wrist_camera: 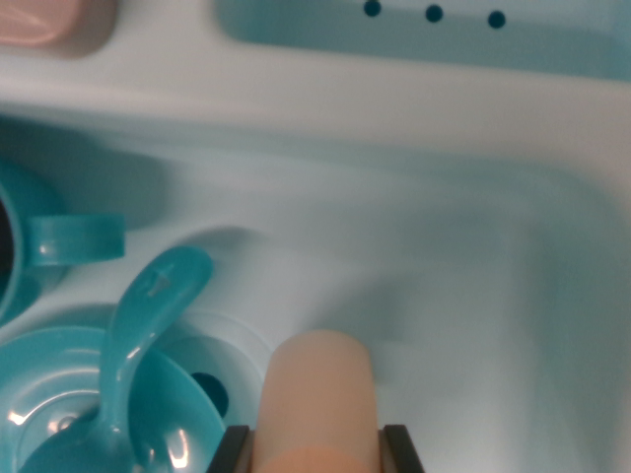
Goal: Pick detergent from the sink
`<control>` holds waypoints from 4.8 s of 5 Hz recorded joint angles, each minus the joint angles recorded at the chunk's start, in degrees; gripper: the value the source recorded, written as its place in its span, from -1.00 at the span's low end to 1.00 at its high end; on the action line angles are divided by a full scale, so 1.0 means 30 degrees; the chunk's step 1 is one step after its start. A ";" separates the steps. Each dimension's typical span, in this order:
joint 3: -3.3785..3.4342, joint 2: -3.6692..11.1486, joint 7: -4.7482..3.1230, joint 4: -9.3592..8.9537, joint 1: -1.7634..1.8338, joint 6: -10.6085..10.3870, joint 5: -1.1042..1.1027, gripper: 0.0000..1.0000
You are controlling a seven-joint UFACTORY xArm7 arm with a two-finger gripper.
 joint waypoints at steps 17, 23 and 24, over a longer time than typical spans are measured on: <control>-0.0074 -0.2375 0.0420 0.4460 0.0066 0.6811 -0.0422 1.00; -0.0097 -0.3132 0.0553 0.5881 0.0087 0.8980 -0.0556 1.00; -0.0097 -0.3132 0.0553 0.5881 0.0087 0.8980 -0.0556 1.00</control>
